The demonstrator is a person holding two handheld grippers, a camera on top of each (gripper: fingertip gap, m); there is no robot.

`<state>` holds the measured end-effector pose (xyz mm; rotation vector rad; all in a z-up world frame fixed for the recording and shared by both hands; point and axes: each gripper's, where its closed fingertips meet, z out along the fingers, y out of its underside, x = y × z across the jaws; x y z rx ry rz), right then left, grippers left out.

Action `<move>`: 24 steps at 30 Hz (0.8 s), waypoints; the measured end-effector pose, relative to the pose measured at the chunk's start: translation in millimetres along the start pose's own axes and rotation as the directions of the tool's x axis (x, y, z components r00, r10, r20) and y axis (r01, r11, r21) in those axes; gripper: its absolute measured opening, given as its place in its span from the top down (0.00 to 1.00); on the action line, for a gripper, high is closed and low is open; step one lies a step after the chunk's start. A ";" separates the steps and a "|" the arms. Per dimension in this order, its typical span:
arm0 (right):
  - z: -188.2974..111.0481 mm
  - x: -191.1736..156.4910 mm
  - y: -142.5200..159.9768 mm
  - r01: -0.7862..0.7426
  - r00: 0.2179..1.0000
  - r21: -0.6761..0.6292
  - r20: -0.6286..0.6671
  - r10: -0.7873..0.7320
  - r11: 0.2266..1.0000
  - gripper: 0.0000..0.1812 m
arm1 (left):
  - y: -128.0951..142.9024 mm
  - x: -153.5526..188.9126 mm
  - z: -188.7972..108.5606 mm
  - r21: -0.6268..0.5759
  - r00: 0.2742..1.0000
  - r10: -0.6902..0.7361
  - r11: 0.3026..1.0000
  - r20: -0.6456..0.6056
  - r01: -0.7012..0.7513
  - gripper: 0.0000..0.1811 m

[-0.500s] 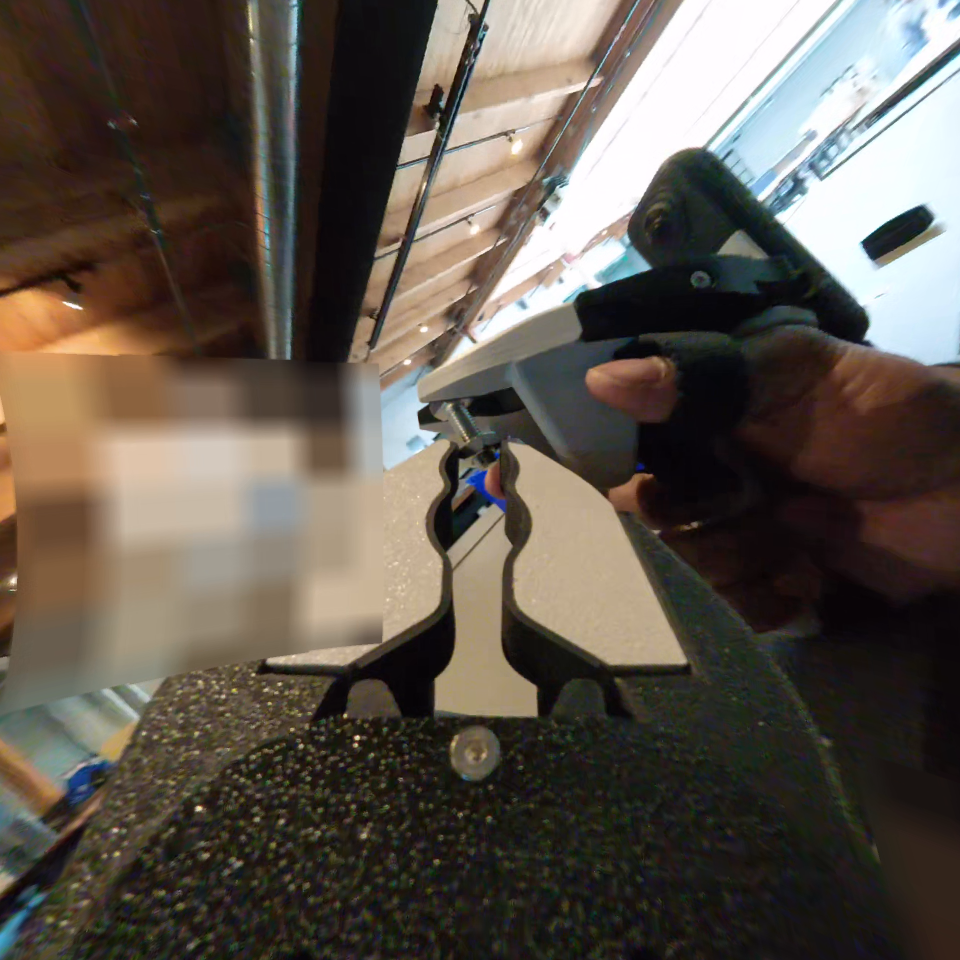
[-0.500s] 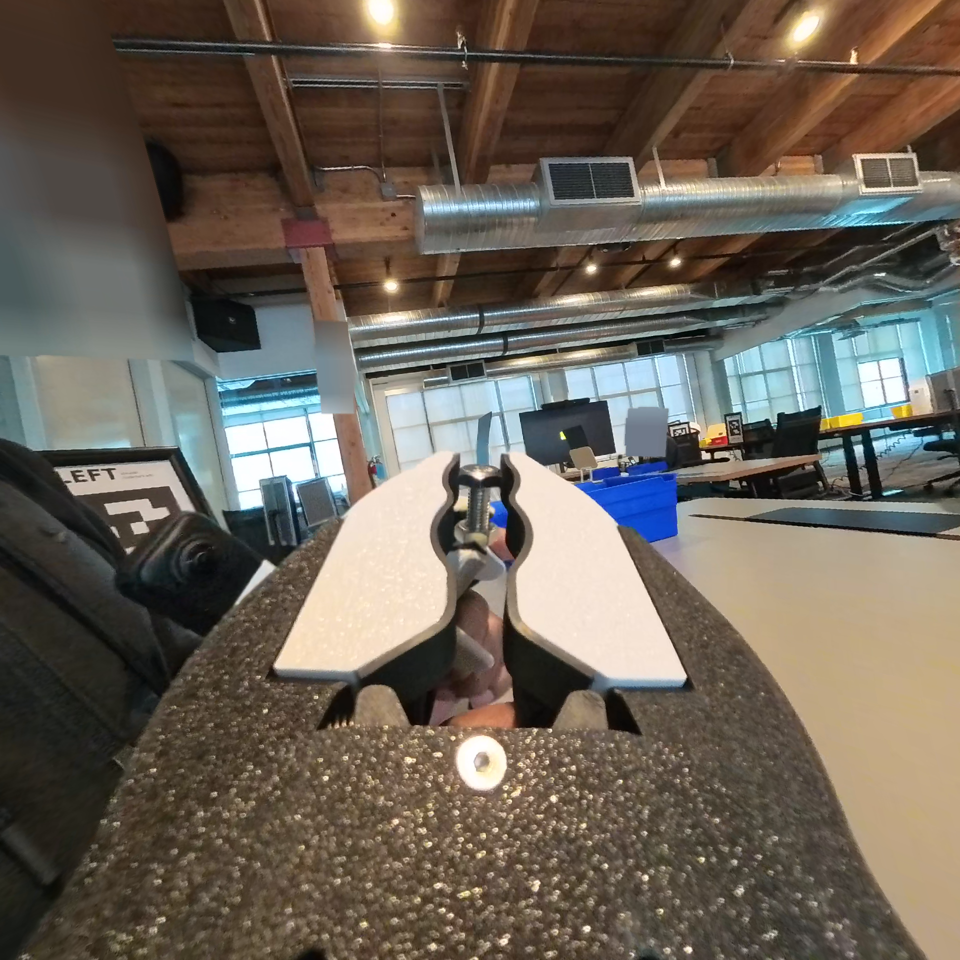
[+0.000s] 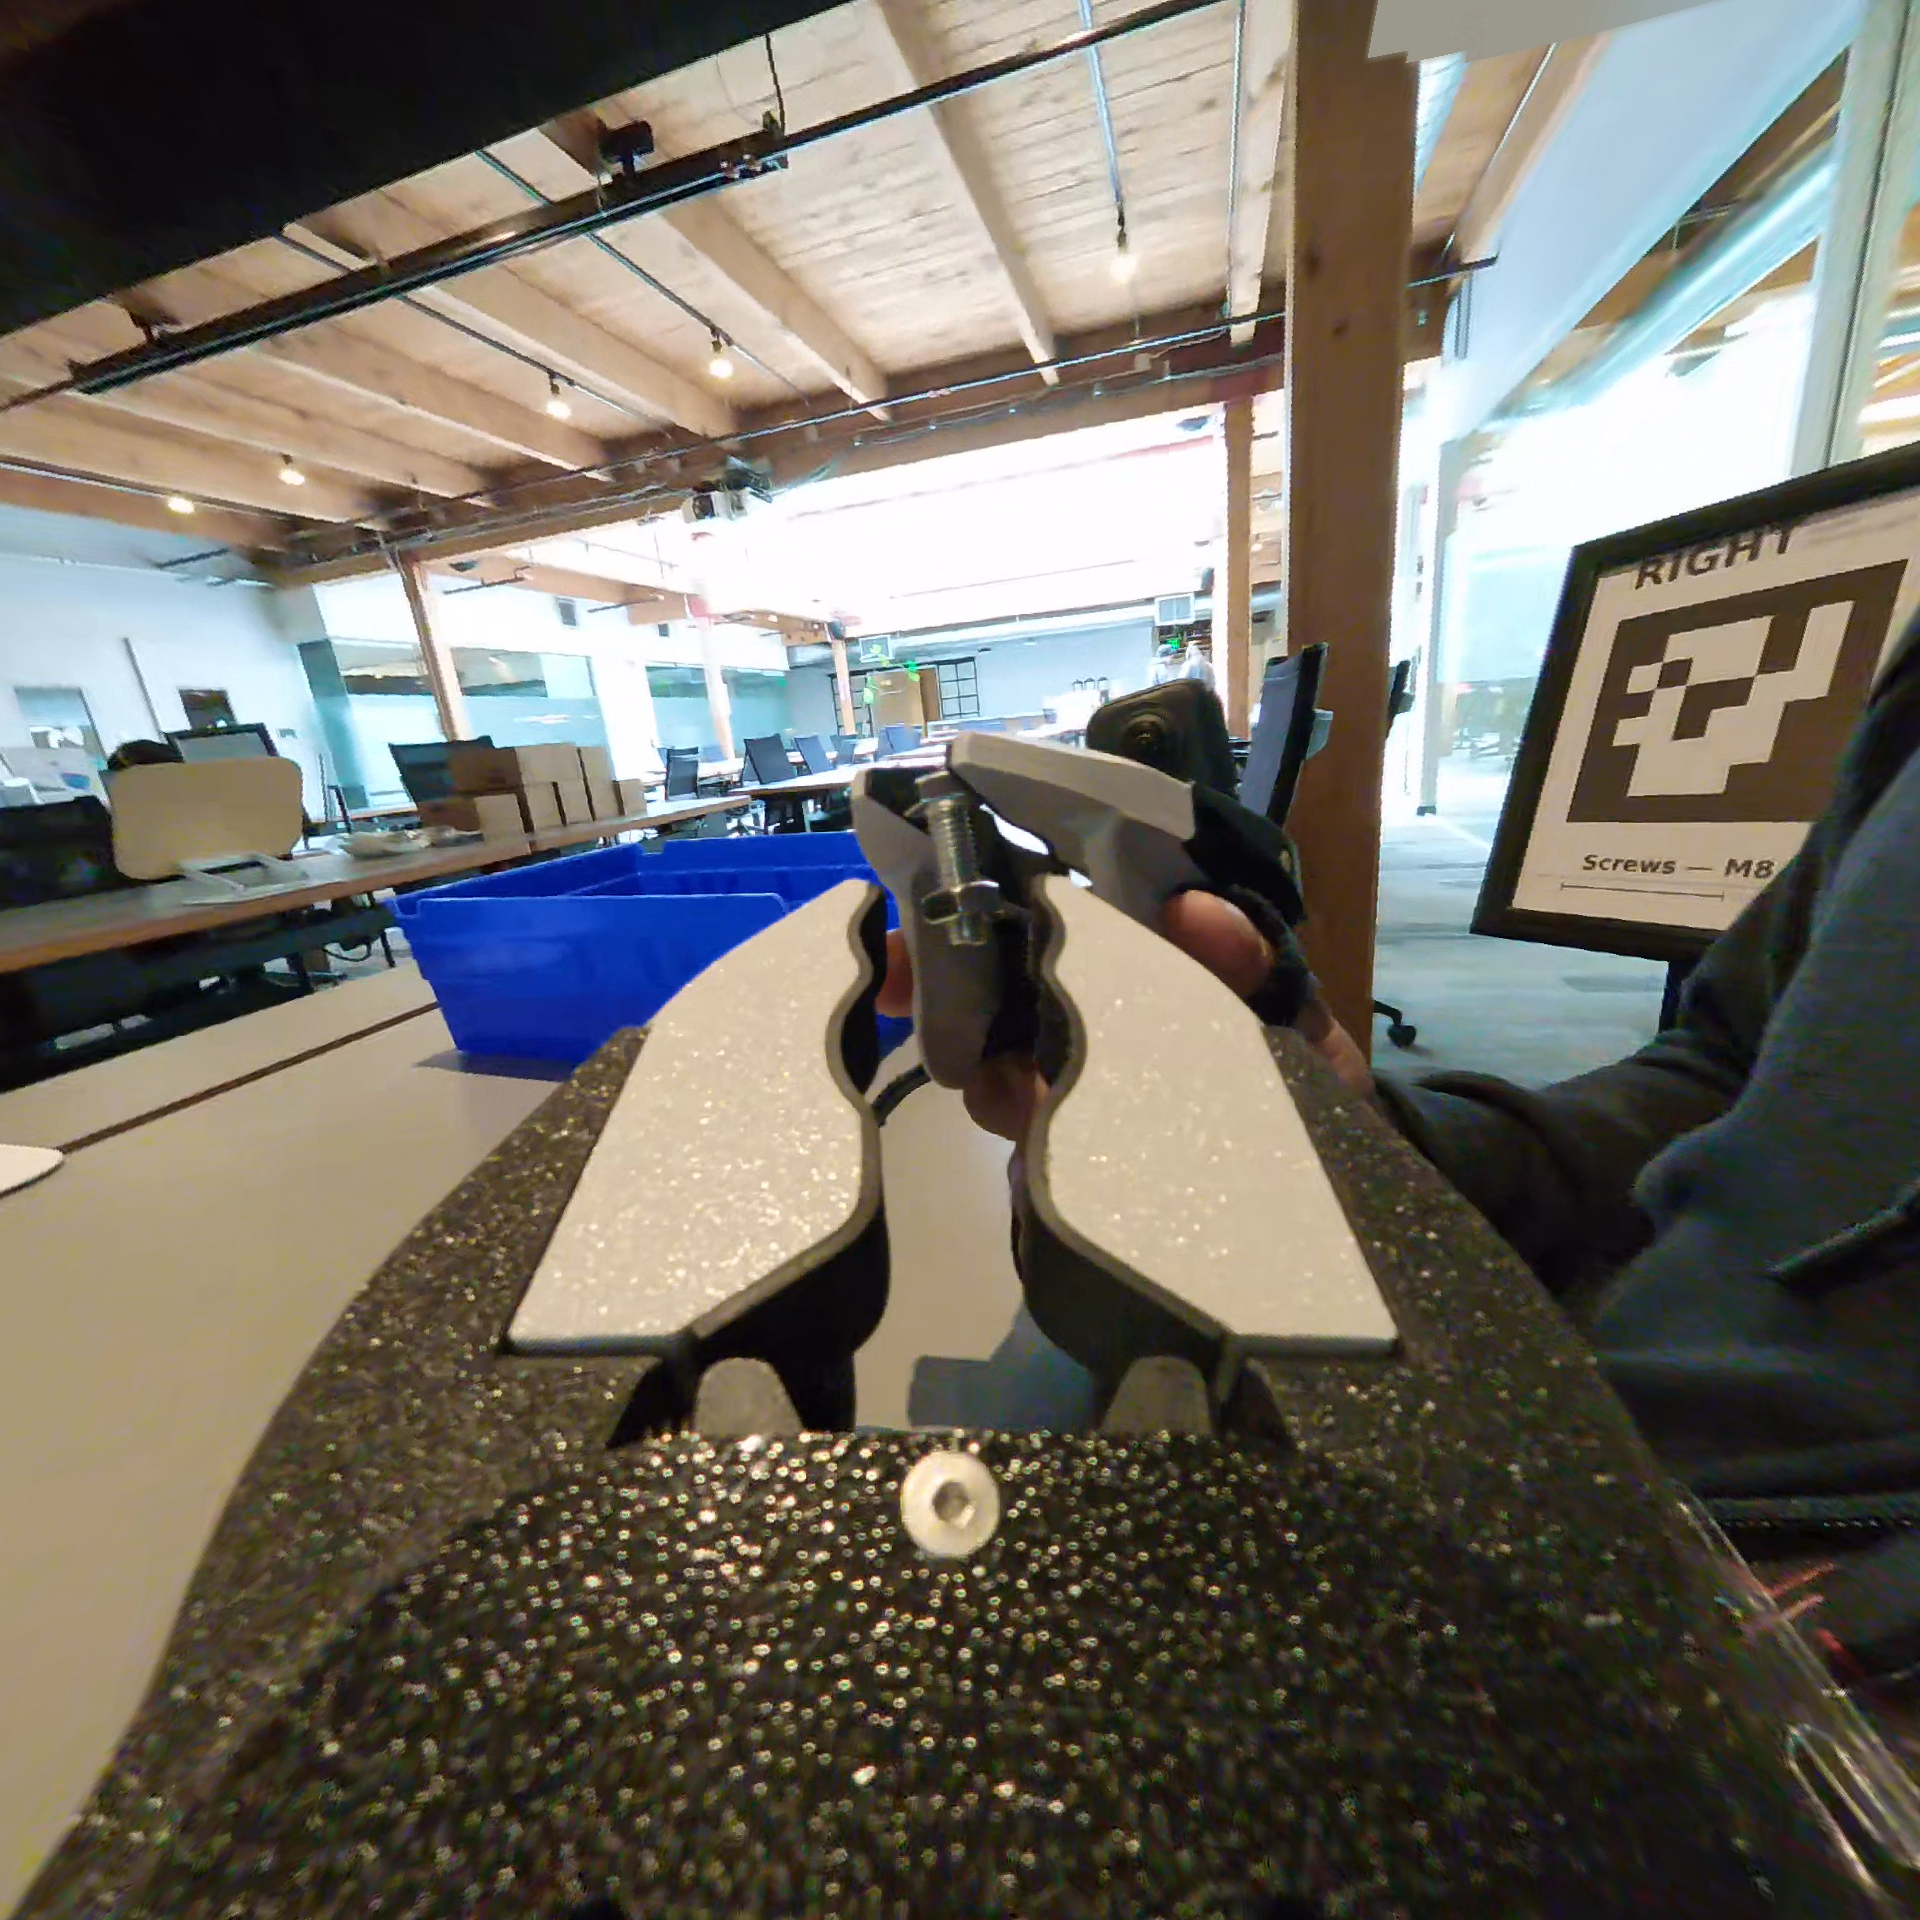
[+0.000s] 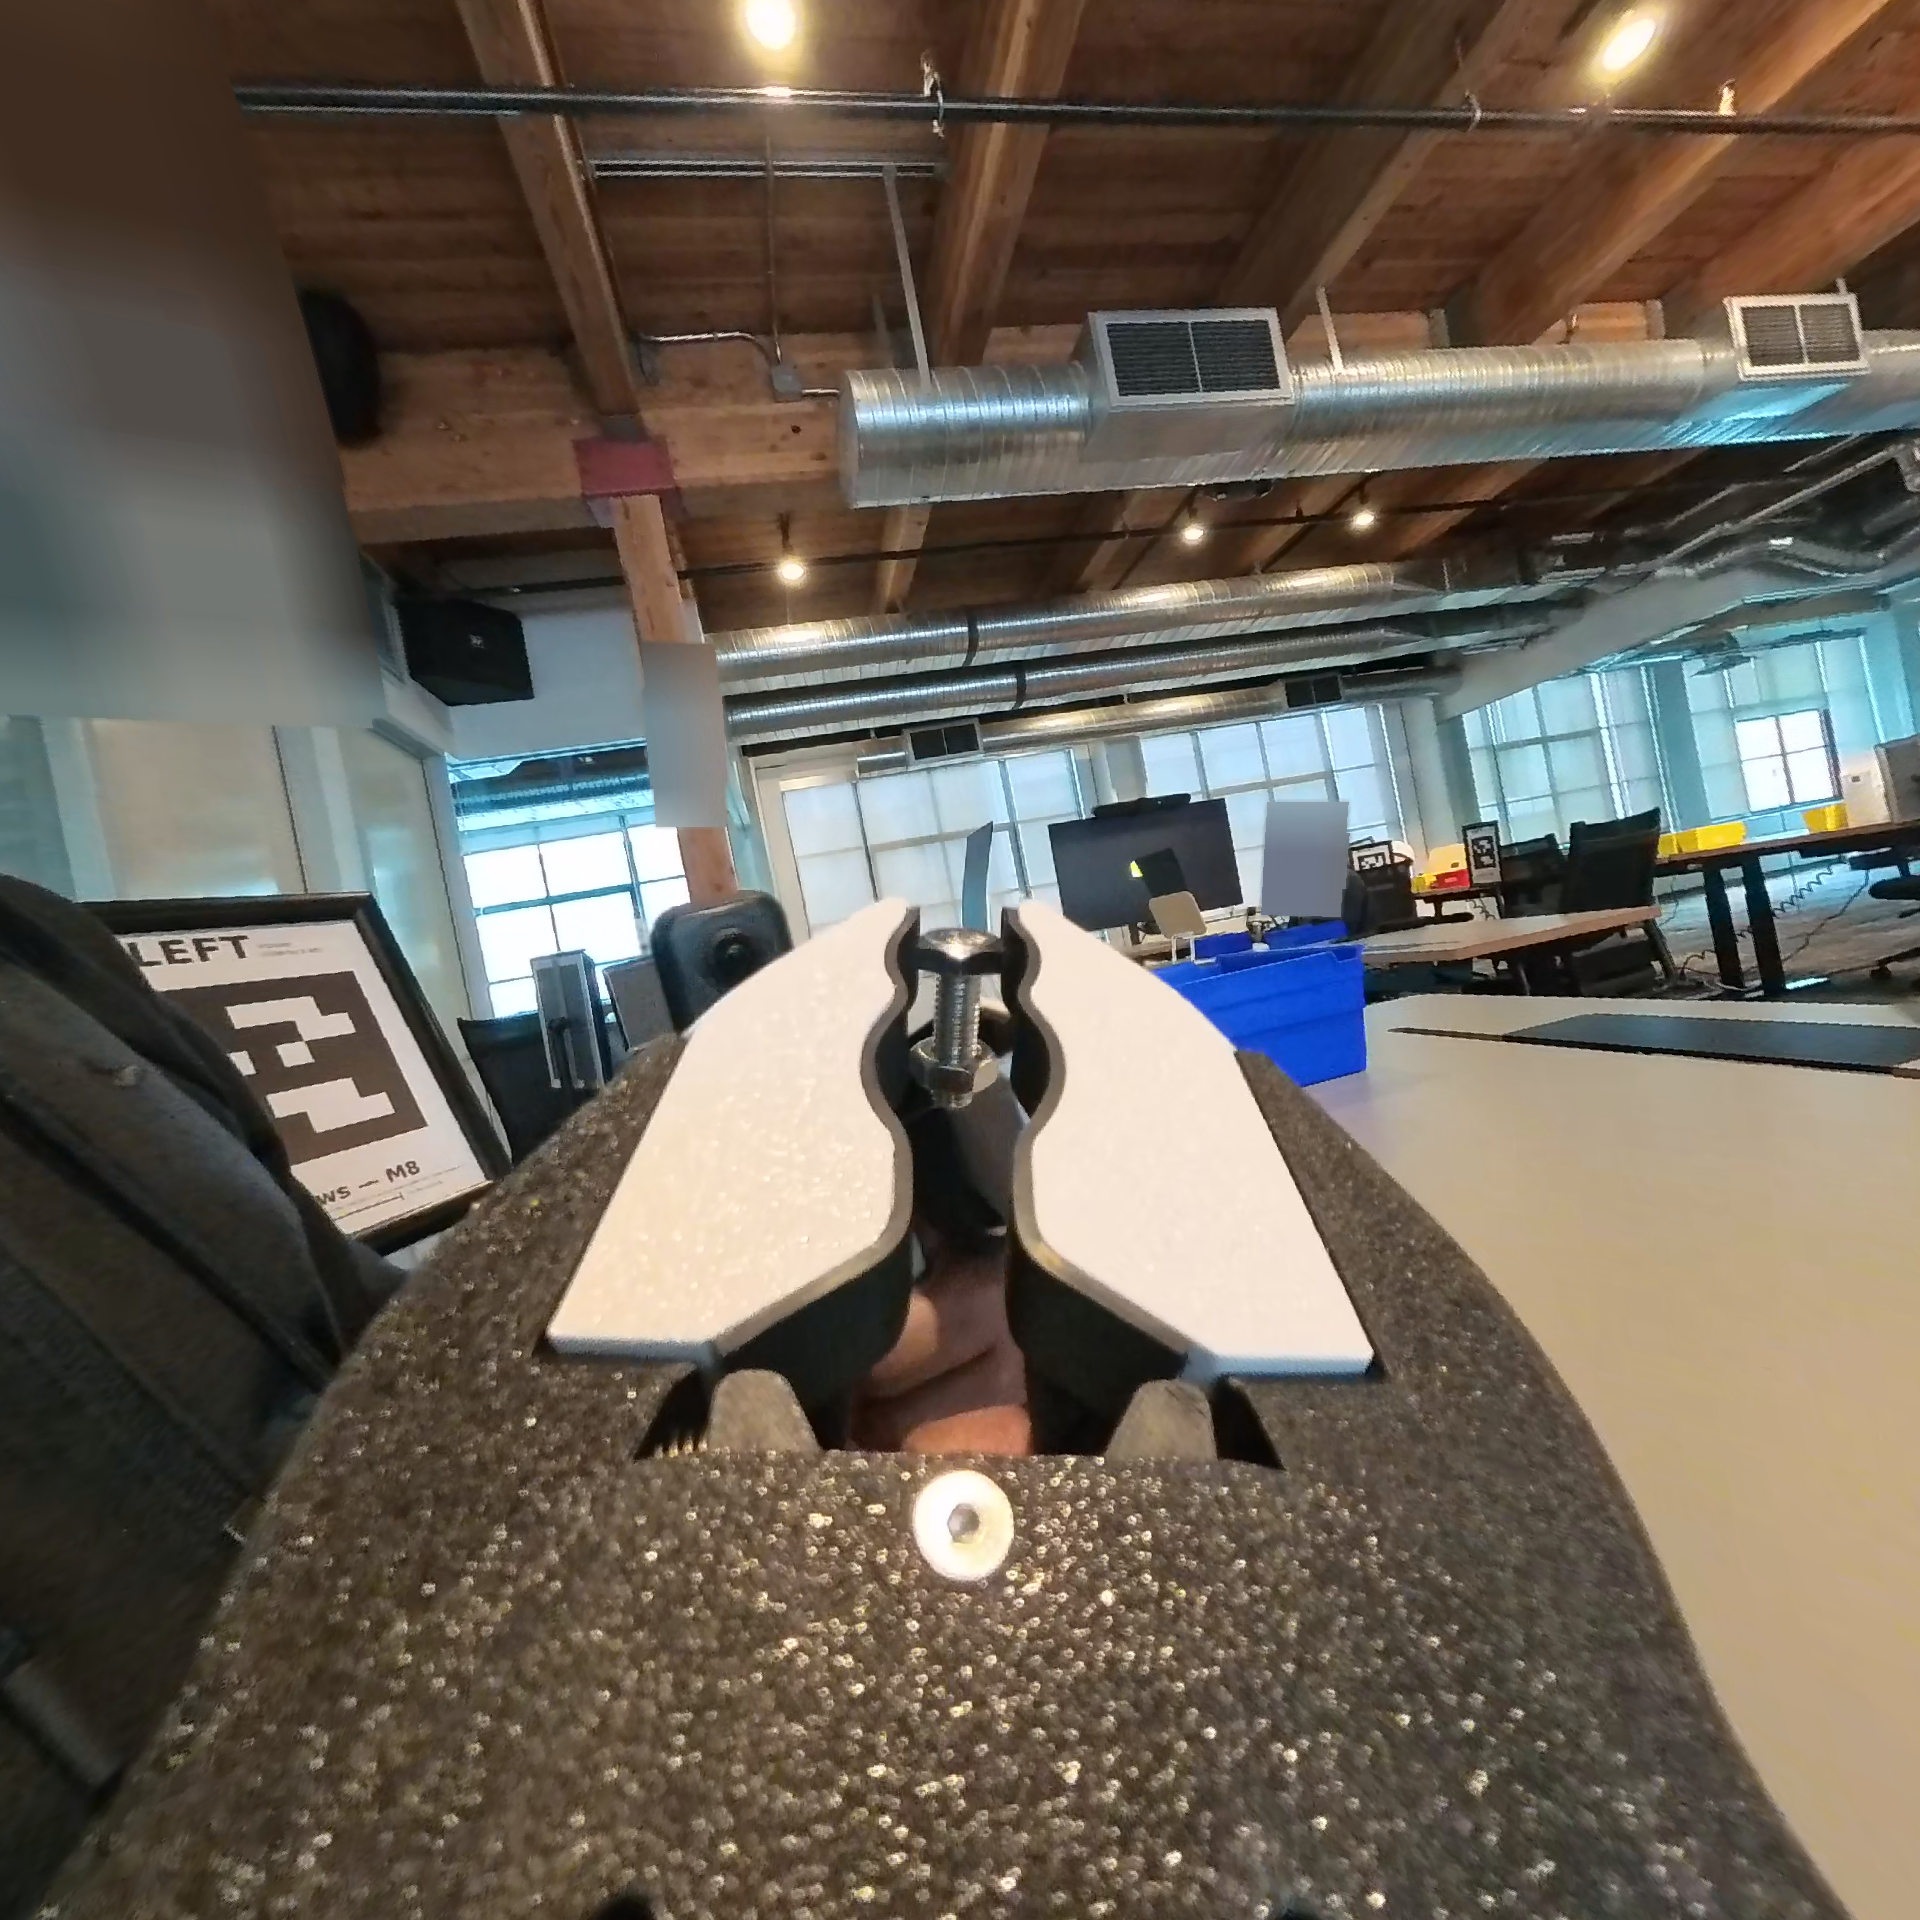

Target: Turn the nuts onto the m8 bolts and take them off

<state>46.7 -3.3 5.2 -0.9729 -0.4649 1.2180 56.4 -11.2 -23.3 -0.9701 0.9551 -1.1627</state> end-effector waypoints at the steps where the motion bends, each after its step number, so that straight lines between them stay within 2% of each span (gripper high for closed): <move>1: 0.4 -0.4 0.6 0.002 1.000 -0.003 0.002 -0.002 1.000 0.92 | 0.1 -1.2 -0.1 0.000 1.000 -0.013 1.000 0.000 0.013 0.88; 5: 1.1 -0.9 1.9 0.008 1.000 -0.010 0.002 -0.008 1.000 0.92 | 1.3 1.3 0.8 -0.009 1.000 -0.003 1.000 -0.011 0.003 0.92; 6: 1.1 -0.8 1.9 0.008 1.000 -0.010 0.001 -0.008 1.000 0.92 | 1.5 0.6 0.9 -0.014 0.999 0.038 0.999 0.012 -0.038 0.92; 8: 1.1 0.4 1.8 0.010 1.000 -0.010 -0.007 -0.010 1.000 0.92 | 0.6 -2.9 0.2 -0.048 0.966 0.236 0.971 0.107 -0.232 0.92; 9: 1.0 1.2 1.6 0.009 1.000 -0.008 -0.012 -0.009 1.000 0.92 | 0.1 -4.6 0.1 -0.084 0.914 0.371 0.929 0.167 -0.361 0.92; 11: 0.5 2.5 0.8 0.009 1.000 -0.005 -0.020 -0.009 1.000 0.92 | -0.2 -6.7 0.6 -0.178 0.760 0.596 0.803 0.259 -0.569 0.92; 13: -0.2 2.9 -0.4 0.007 1.000 0.002 -0.021 -0.007 1.000 0.92 | -0.3 -6.1 1.8 -0.238 0.639 0.711 0.702 0.293 -0.672 0.92; 14: -0.4 3.1 -1.0 0.006 1.000 0.005 -0.021 -0.006 1.000 0.92 | -0.1 -4.9 2.3 -0.236 0.631 0.719 0.694 0.292 -0.681 0.91; 17: -1.4 4.9 -2.6 -0.002 1.000 0.013 -0.027 0.003 1.000 0.92 | -2.5 -4.2 0.6 -0.148 0.766 0.587 0.809 0.263 -0.569 0.86; 20: -1.9 5.8 -3.4 -0.008 1.000 0.018 -0.029 0.009 1.000 0.92 | -5.1 -7.8 -2.4 -0.047 0.911 0.361 0.932 0.200 -0.359 0.84; 22: -1.7 5.6 -3.3 -0.008 1.000 0.017 -0.027 0.008 1.000 0.92 | -3.5 -9.4 -2.6 -0.008 0.973 0.185 0.983 0.136 -0.186 0.84; 24: -1.5 5.3 -2.8 -0.007 1.000 0.015 -0.025 0.008 1.000 0.92 | -1.7 -12.3 -2.3 0.007 0.993 0.055 0.998 0.101 -0.056 0.84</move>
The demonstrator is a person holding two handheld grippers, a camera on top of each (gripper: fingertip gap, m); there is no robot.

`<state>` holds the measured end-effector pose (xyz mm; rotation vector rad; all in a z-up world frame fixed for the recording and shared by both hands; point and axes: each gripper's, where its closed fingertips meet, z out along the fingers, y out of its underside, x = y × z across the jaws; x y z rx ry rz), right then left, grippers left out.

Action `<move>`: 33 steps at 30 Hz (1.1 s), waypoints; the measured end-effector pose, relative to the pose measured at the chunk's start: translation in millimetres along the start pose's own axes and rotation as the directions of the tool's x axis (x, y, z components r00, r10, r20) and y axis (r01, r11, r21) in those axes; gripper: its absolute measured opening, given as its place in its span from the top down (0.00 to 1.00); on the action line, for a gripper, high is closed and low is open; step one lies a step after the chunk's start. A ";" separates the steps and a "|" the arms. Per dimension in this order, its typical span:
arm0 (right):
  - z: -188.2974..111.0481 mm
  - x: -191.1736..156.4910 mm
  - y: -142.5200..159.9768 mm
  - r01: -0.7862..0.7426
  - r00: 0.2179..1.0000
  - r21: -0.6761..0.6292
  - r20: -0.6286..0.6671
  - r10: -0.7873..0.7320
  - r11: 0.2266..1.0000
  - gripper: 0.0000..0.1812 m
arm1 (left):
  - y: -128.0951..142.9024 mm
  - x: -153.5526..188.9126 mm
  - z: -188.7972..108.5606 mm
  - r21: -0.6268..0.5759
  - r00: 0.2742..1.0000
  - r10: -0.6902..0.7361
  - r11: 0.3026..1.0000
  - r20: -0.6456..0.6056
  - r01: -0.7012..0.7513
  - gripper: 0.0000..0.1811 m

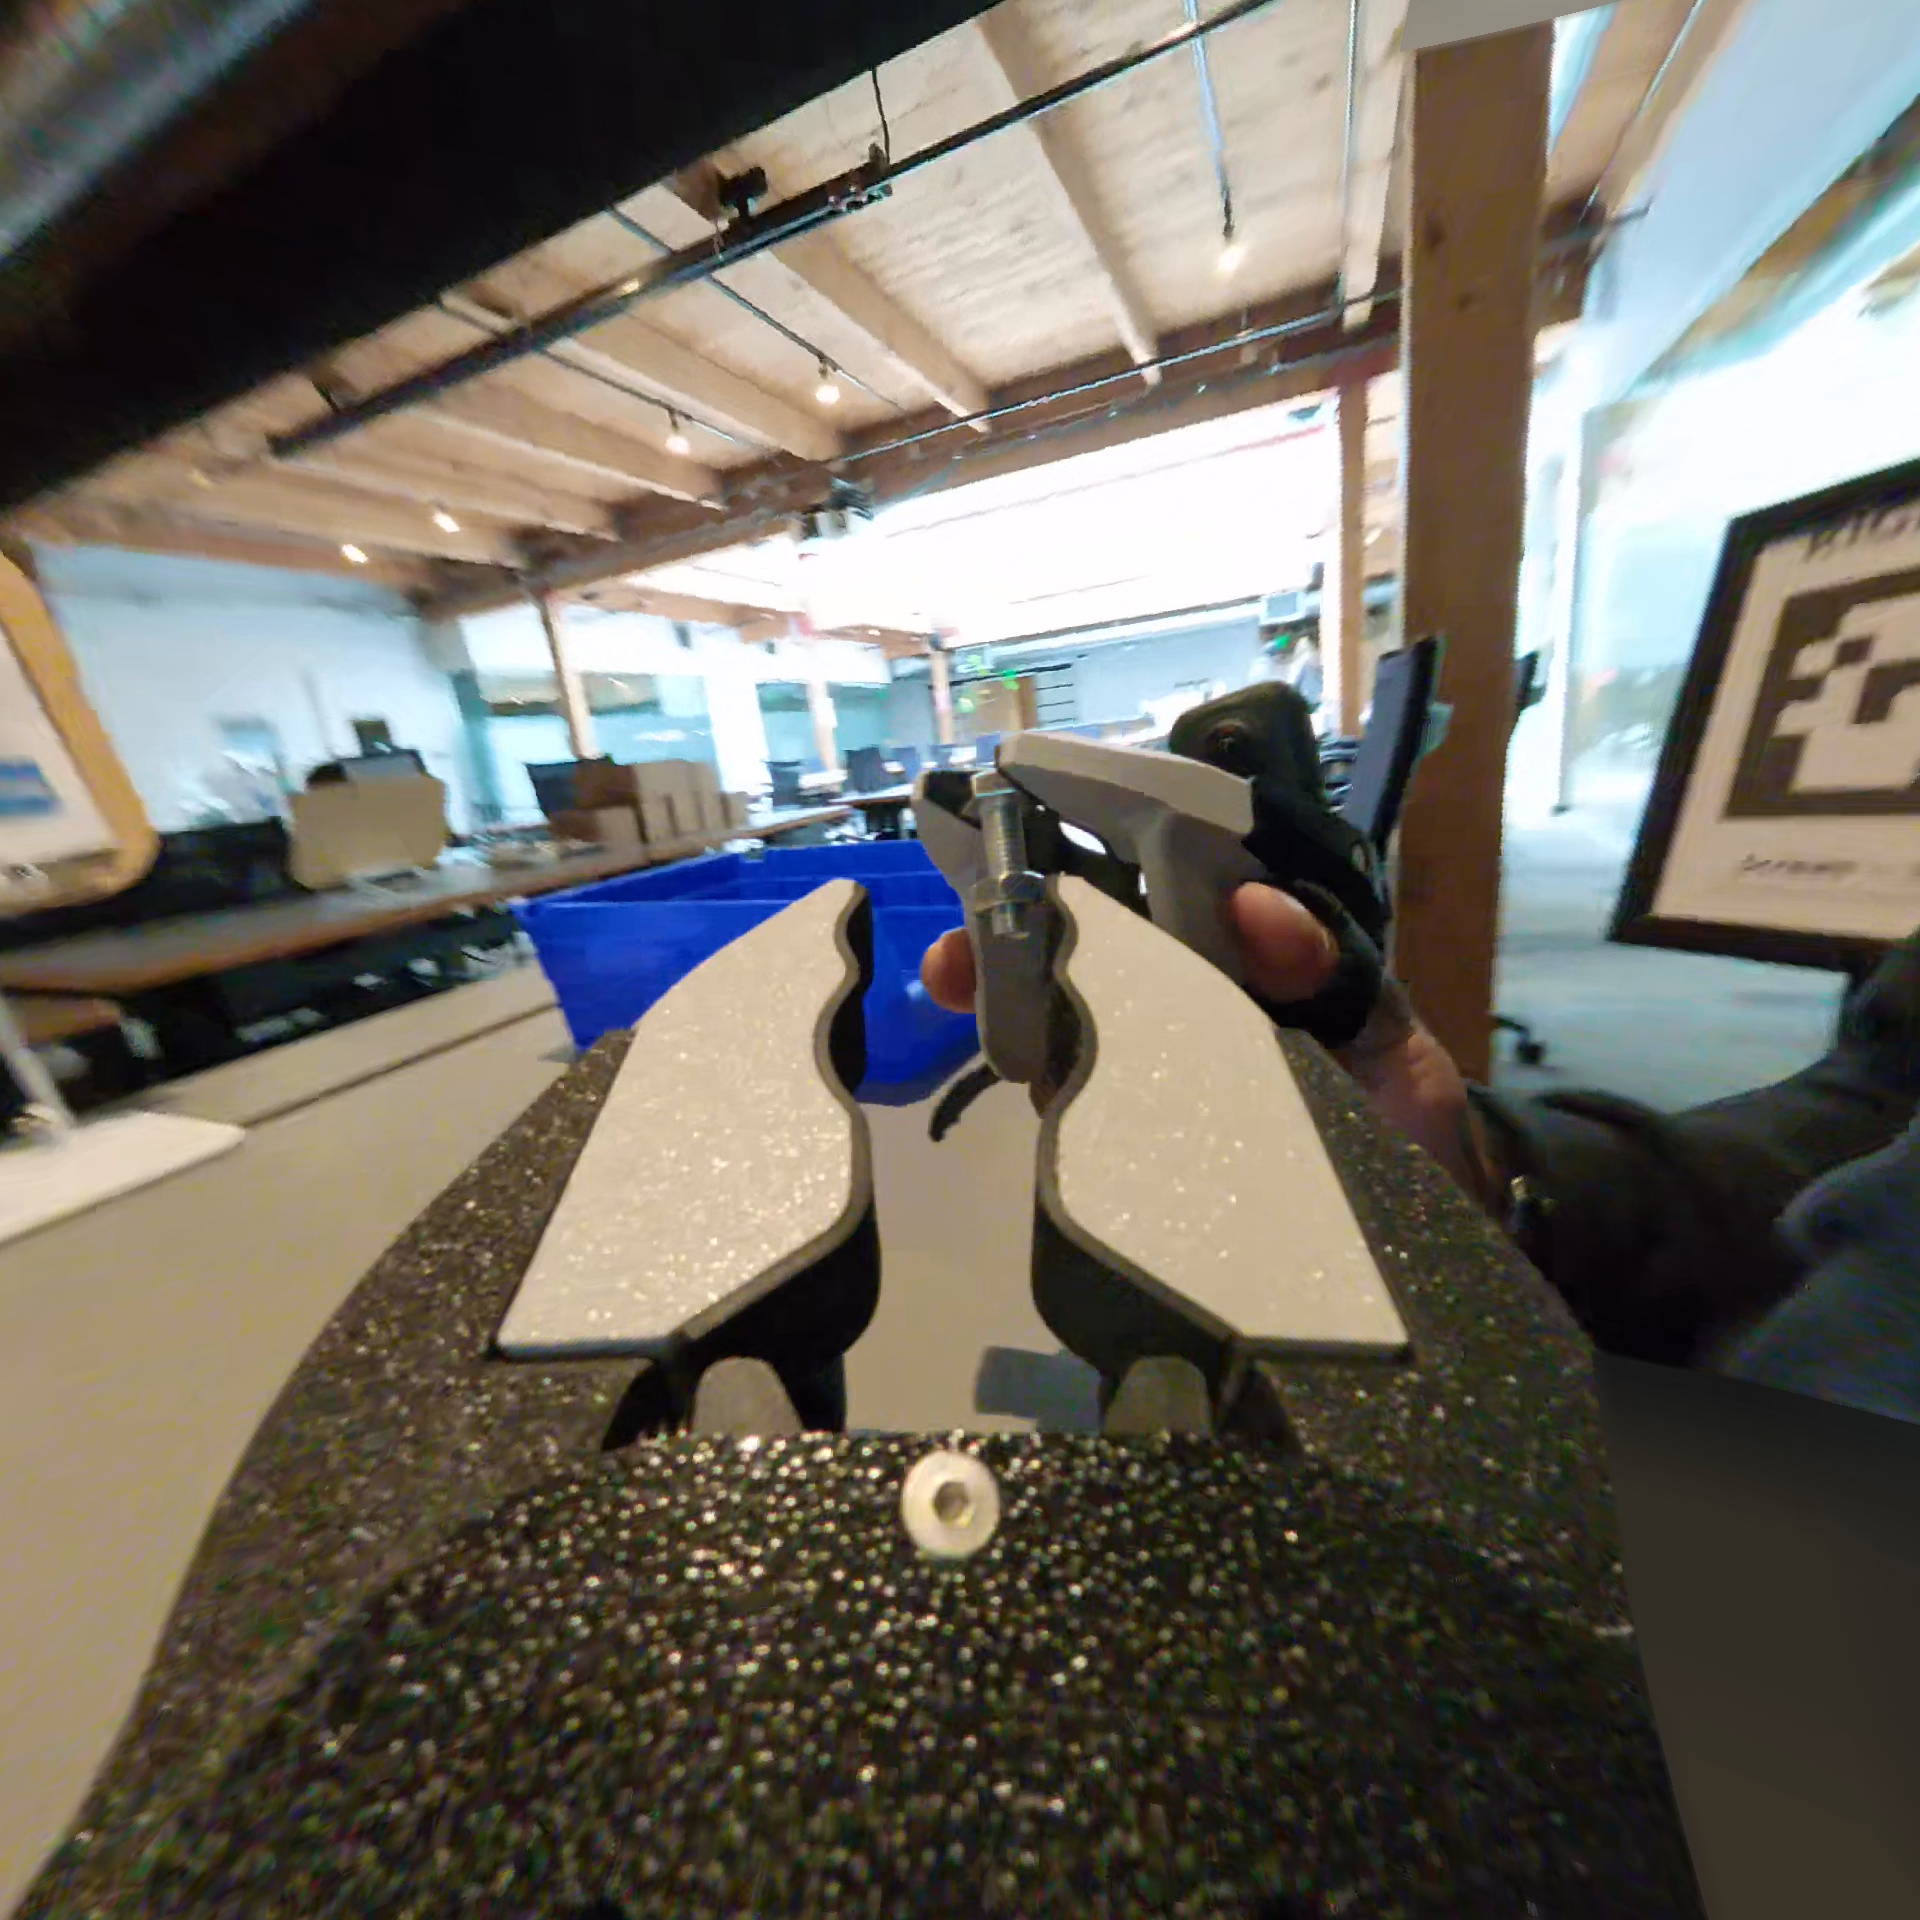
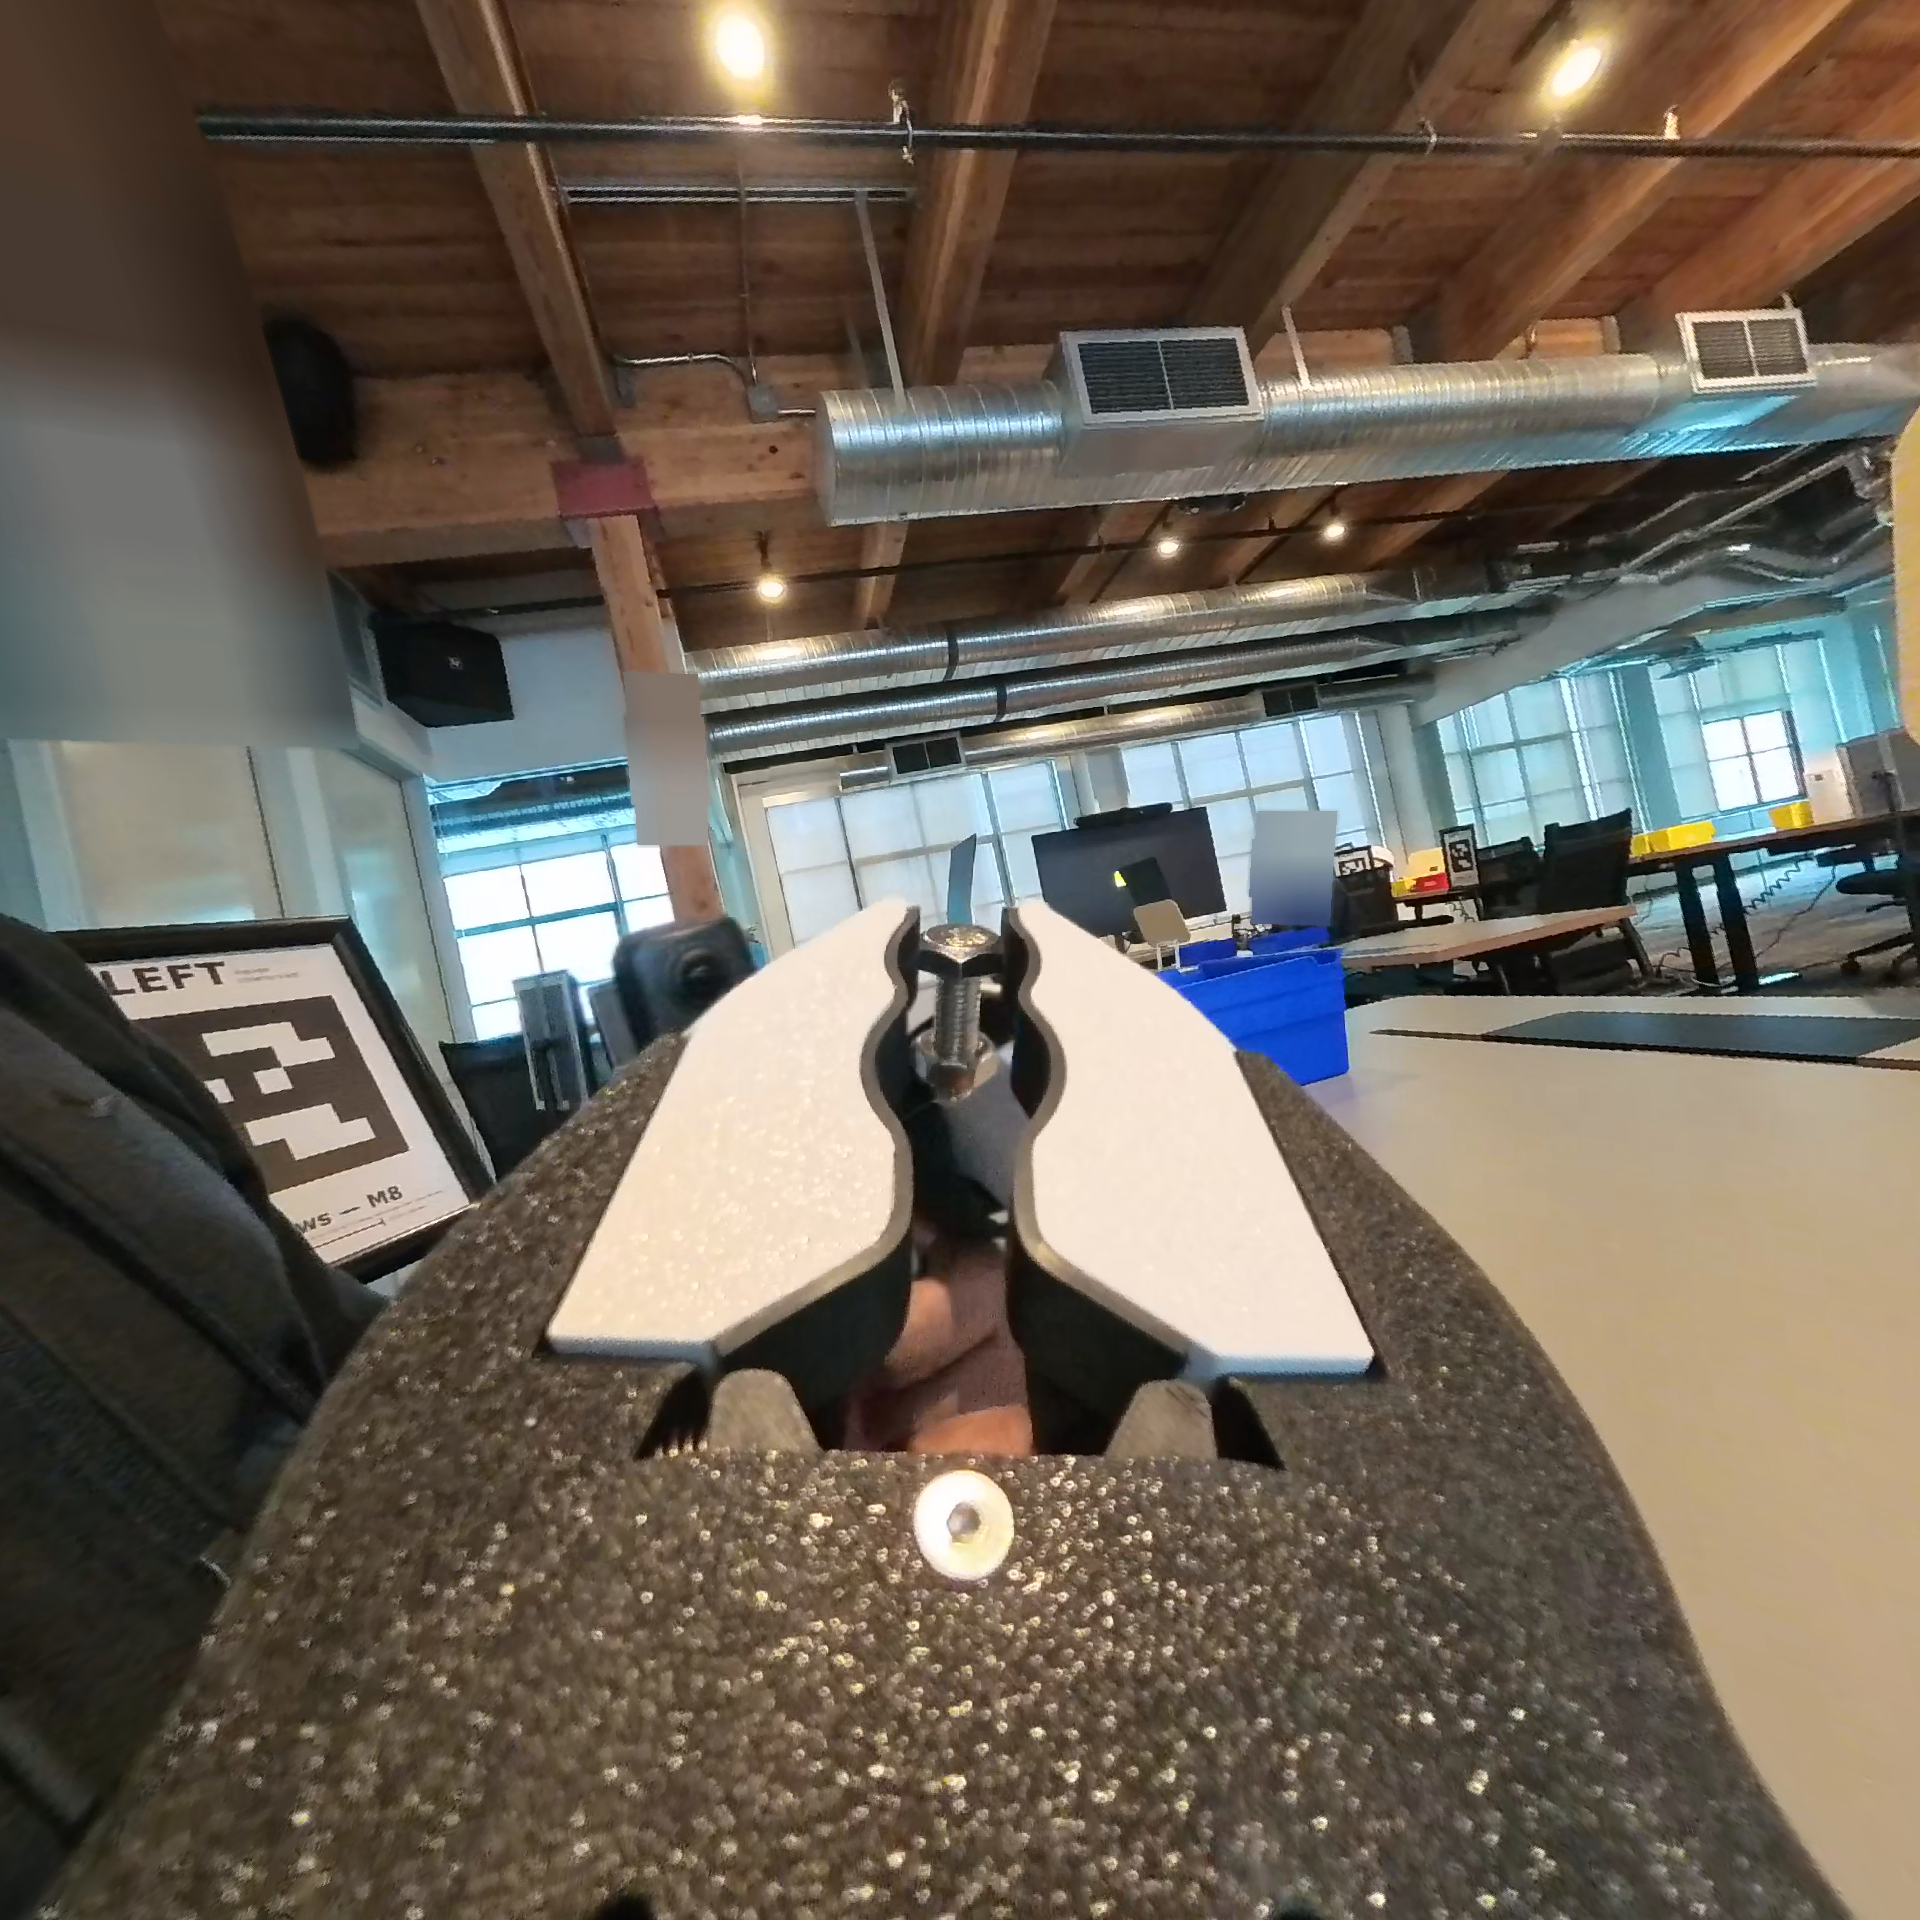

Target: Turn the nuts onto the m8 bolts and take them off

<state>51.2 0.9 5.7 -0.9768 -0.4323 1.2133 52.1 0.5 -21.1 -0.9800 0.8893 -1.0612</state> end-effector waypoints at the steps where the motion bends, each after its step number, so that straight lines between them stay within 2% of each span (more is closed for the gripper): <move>1: 0.1 -0.3 0.2 0.000 1.000 -0.001 0.002 0.000 1.000 0.92 | 0.3 0.0 0.4 -0.001 0.999 -0.035 0.999 -0.016 0.035 0.84; 7: 1.3 -2.5 2.5 0.006 1.000 -0.013 0.012 -0.006 1.000 0.92 | 2.4 8.5 2.9 -0.018 0.991 -0.098 0.995 -0.092 0.096 0.85; 11: 1.7 -3.3 3.4 0.011 1.000 -0.018 0.014 -0.010 1.000 0.92 | 2.7 11.0 3.2 -0.021 0.993 -0.075 0.997 -0.094 0.073 0.92; 12: 1.7 -3.2 3.4 0.011 1.000 -0.017 0.013 -0.011 1.000 0.92 | 3.0 10.4 3.3 -0.022 0.997 -0.036 0.999 -0.074 0.034 0.92; 14: 1.7 -2.0 3.6 0.014 1.000 -0.019 0.004 -0.013 1.000 0.92 | 3.2 7.4 3.2 -0.038 0.989 0.149 0.988 0.013 -0.148 0.92; 15: 1.6 -1.5 3.4 0.015 1.000 -0.018 0.000 -0.015 1.000 0.92 | 2.6 6.0 3.2 -0.056 0.961 0.269 0.962 0.067 -0.266 0.93; 17: 1.4 -0.4 2.8 0.015 1.000 -0.016 -0.006 -0.015 1.000 0.92 | 2.2 4.0 3.7 -0.116 0.859 0.485 0.874 0.163 -0.472 0.92; 19: 0.7 -0.1 1.6 0.012 1.000 -0.009 -0.007 -0.012 1.000 0.92 | 4.7 5.6 5.3 -0.163 0.779 0.598 0.801 0.189 -0.576 0.91; 20: 0.3 0.1 0.9 0.010 1.000 -0.006 -0.007 -0.010 1.000 0.92 | 5.6 6.9 6.0 -0.165 0.776 0.603 0.797 0.184 -0.580 0.91; 22: -0.4 0.8 -0.2 0.004 1.000 0.000 -0.008 -0.004 1.000 0.92 | 2.4 8.7 5.0 -0.117 0.830 0.534 0.846 0.162 -0.521 0.87; 27: -0.3 0.5 0.1 0.004 1.000 -0.002 -0.006 -0.004 1.000 0.92 | -1.7 5.9 1.5 -0.020 0.971 0.233 0.972 0.061 -0.232 0.83; 33: 0.9 -1.6 2.2 0.007 1.000 -0.012 0.006 -0.007 1.000 0.92 | -0.1 4.4 1.5 -0.002 0.997 -0.056 0.998 -0.049 0.056 0.84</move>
